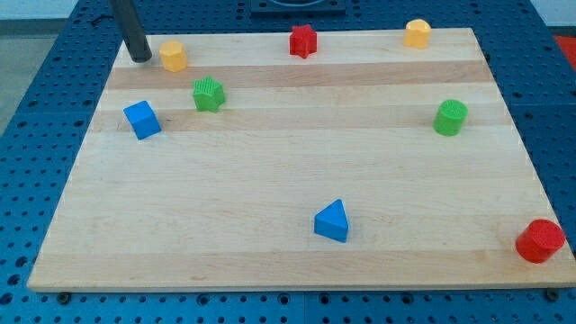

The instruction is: Push the yellow hexagon closer to the green star

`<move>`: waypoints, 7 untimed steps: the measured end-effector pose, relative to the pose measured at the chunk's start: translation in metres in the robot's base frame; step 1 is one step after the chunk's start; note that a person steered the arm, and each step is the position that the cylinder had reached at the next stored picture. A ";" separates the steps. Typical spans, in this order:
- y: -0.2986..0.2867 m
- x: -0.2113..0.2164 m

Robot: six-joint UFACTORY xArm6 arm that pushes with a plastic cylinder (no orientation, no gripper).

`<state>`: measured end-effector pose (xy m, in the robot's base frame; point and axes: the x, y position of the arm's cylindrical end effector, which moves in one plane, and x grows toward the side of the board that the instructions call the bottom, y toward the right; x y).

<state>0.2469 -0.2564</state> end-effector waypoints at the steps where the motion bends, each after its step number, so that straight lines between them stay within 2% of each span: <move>1: 0.020 0.000; 2: 0.046 0.000; 5: 0.040 -0.026; 7: 0.111 -0.011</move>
<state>0.2364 -0.1455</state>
